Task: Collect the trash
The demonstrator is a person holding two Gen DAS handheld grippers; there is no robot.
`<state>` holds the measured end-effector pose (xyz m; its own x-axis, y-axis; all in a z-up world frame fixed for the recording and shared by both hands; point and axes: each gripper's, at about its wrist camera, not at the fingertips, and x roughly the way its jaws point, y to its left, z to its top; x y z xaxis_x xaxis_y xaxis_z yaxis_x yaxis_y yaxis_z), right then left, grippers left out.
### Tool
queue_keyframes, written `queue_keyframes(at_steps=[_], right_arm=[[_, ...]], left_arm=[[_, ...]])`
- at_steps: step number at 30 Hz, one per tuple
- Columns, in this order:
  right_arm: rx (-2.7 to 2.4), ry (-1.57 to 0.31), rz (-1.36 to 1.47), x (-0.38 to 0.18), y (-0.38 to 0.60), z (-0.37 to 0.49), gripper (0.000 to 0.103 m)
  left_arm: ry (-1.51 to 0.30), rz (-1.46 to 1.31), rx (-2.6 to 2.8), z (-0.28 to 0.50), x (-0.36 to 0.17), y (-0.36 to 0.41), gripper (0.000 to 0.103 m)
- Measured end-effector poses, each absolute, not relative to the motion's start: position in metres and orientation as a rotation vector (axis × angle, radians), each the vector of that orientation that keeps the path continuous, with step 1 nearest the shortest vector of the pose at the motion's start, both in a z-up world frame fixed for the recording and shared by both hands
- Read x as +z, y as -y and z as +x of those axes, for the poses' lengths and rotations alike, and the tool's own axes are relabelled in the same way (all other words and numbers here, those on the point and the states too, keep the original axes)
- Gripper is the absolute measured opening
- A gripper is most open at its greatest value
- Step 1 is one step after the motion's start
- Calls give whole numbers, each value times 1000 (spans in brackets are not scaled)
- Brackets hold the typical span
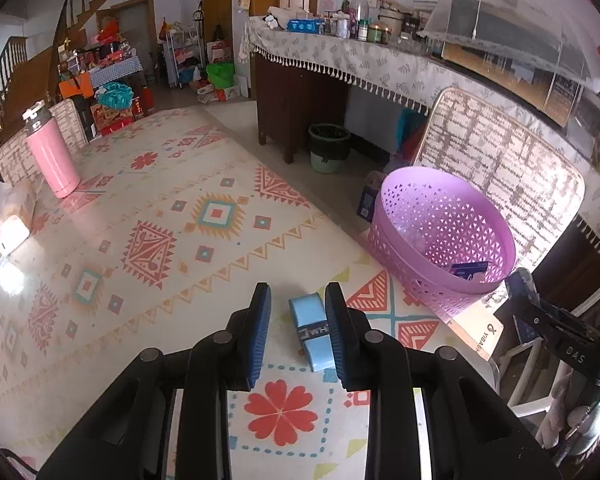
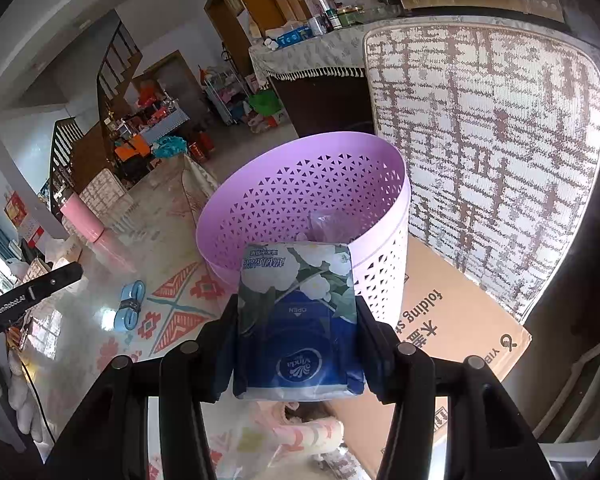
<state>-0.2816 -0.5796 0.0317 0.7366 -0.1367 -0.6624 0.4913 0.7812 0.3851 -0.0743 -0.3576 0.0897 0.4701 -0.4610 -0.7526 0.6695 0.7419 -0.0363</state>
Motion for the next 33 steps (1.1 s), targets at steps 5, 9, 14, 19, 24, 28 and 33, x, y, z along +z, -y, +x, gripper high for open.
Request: queue_keyframes(at_steps=[5,9,14,19,24,28,33], right_arm=[[-355,-672,608,27,579,-280,57],[-346,-682,617,24,576,-278,57],[-342,-678,603,27,570,-279,58],[-344,-679,607,26,571,-279,58],[-342,-682,604,26,572,-279,58],[-343,-677,601,28,573,-278,58],[-336,-667,585,33,568,-278,58]], left_arm=[[-888,349,-725,-72,75,359,61],[-912,380,-716,-71,54,369,67],[-942,416,-687,-64,31,386,57],[-937,443,-674,-65,24,395,28],[-914,403,-666,-66,35,383,27],[-848,362,-677,-72,63,370,27],[-768,381,-661,-83,90,370,27]])
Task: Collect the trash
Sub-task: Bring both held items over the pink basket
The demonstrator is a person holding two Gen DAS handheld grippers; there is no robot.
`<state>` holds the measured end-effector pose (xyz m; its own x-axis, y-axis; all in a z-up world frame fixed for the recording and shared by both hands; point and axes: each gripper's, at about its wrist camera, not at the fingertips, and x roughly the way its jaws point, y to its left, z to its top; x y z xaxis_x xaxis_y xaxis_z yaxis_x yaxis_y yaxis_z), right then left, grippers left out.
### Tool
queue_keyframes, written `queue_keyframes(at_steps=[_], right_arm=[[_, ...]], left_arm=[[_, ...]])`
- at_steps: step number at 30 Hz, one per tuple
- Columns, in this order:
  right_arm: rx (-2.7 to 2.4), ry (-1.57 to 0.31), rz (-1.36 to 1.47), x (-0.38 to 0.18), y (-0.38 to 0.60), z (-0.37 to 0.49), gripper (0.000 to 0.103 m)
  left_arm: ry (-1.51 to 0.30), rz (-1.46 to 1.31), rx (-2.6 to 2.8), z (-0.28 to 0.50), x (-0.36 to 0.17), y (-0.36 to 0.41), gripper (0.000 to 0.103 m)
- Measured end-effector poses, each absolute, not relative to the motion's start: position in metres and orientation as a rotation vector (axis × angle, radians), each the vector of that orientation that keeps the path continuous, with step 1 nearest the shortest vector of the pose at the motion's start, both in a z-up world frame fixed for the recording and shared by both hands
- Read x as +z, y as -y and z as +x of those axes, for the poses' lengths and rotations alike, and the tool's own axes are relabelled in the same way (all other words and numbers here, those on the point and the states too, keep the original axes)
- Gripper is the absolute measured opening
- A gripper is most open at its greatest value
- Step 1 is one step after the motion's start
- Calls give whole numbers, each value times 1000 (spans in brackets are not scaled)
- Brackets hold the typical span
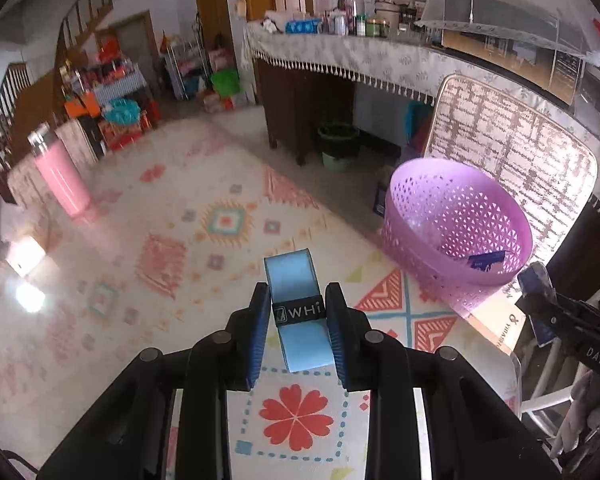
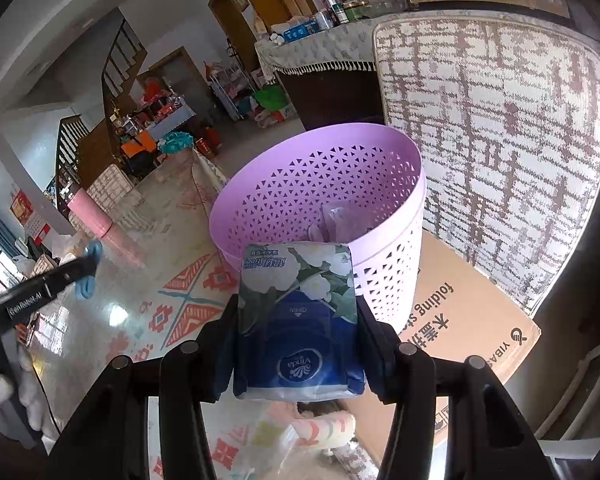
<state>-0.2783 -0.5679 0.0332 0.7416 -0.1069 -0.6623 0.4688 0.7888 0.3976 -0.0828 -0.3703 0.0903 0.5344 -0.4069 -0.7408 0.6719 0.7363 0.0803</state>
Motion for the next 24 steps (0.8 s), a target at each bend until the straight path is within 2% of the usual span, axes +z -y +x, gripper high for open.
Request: queue_keyframes(at_steps=[12,24], right_arm=[[-351,-657,504,61,544,-281,58],[-294,-667,389,87,475,-260,58]], left_arm=[[-740,370,-663,-95,99,350,27],[-709,259,-567,-88,111,264,27]])
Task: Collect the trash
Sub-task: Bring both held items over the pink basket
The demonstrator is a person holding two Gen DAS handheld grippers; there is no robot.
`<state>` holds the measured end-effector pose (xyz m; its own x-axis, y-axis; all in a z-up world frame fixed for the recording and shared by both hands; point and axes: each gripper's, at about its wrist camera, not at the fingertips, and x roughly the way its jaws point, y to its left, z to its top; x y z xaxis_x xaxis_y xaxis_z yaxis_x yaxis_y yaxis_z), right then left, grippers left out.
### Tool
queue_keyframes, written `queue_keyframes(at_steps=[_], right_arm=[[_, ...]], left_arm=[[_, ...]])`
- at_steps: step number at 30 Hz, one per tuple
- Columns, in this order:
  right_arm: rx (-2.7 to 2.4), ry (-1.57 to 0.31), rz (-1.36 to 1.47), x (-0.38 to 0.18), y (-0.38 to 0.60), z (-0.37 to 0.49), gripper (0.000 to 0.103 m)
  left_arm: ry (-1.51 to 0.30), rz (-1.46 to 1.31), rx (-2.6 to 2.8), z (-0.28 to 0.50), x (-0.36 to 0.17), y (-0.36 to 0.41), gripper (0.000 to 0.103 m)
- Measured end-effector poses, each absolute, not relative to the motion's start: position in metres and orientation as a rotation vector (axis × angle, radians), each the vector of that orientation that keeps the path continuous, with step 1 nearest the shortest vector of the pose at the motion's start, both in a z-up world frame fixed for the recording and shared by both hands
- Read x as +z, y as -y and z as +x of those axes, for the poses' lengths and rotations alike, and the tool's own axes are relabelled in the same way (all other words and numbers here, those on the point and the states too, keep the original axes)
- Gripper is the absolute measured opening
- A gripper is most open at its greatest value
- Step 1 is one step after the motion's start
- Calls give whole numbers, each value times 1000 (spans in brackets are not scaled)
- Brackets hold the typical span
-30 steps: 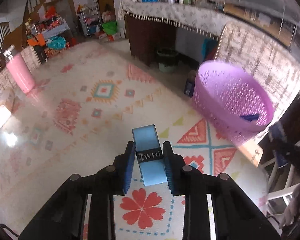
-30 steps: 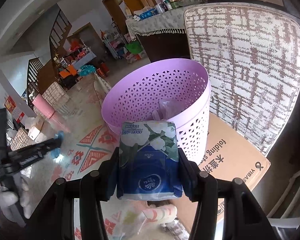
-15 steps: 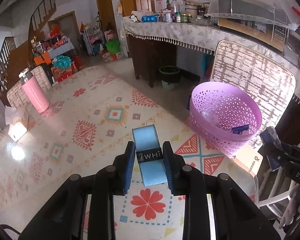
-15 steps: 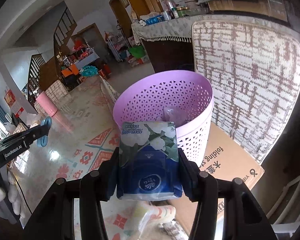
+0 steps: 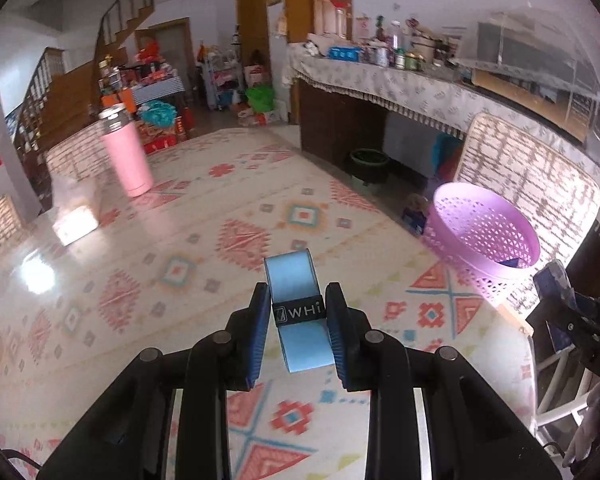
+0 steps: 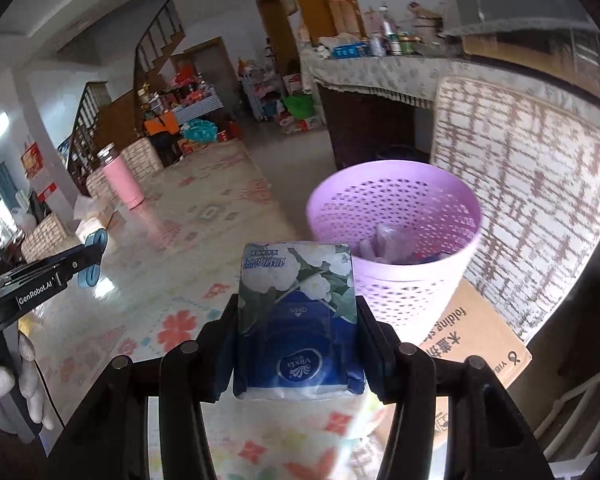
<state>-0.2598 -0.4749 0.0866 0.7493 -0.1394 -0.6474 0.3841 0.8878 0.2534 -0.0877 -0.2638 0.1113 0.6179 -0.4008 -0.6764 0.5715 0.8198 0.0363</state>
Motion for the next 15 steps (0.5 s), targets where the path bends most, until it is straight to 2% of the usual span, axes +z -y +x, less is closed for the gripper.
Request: queue_keyframes(at_steps=[15], right_arm=[[-140,-701,272,90,380,-221,58]], left_arm=[[-688,186,-468,-92,113,174,27]])
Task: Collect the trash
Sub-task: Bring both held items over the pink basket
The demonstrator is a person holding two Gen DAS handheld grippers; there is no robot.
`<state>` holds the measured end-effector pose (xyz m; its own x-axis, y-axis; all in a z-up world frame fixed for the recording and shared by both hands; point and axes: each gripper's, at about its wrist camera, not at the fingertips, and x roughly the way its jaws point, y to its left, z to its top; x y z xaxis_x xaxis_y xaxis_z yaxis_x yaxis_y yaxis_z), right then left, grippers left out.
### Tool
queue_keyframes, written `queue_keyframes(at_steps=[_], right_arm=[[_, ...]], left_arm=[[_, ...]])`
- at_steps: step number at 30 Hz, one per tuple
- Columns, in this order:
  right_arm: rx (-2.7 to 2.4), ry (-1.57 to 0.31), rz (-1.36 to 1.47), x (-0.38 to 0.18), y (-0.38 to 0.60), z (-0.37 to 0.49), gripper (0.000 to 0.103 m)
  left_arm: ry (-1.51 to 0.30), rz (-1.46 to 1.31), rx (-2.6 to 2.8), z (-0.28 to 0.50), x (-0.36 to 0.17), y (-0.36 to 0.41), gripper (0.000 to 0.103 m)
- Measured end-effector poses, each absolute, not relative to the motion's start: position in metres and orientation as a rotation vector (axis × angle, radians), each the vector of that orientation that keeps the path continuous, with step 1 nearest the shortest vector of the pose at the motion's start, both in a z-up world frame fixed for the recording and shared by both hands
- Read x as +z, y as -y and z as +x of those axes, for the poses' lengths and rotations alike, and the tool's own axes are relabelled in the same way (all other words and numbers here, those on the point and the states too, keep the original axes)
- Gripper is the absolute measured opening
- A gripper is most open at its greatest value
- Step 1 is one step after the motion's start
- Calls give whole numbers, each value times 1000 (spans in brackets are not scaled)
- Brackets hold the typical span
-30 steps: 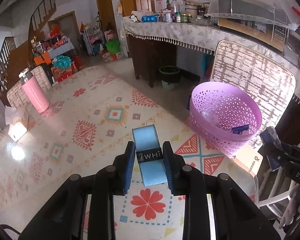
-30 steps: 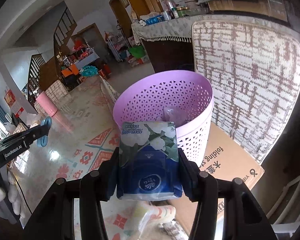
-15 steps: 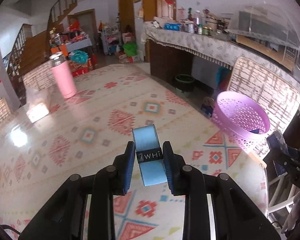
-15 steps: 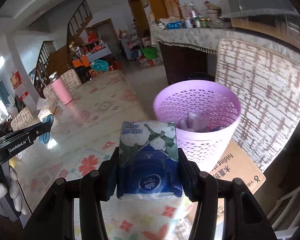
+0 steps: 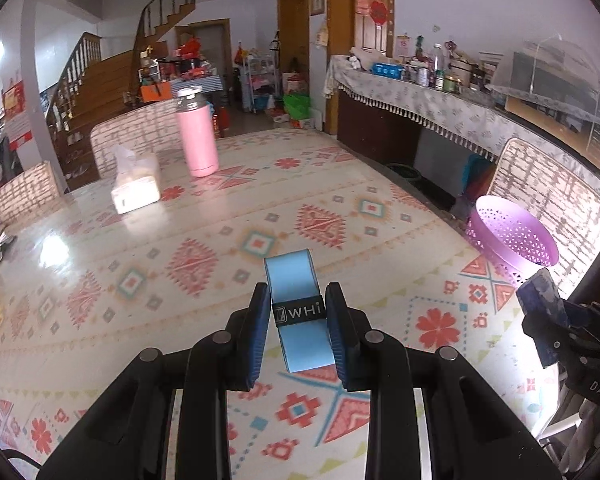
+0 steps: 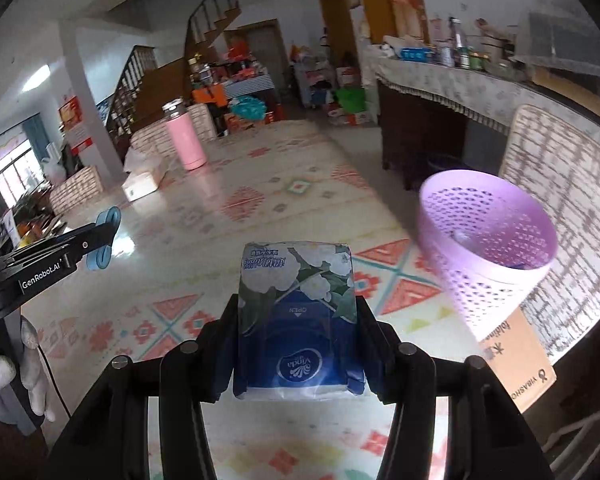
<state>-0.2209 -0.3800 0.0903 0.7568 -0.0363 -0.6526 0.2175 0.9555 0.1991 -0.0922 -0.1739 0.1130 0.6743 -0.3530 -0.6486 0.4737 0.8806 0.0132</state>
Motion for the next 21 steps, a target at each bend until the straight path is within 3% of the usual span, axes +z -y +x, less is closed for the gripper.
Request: queue_keyframes(at_steps=[21], right_arm=[[-118,-725,299,75,371,-194,58]], left_arm=[[-743,212,-437,-71,94,163,27]])
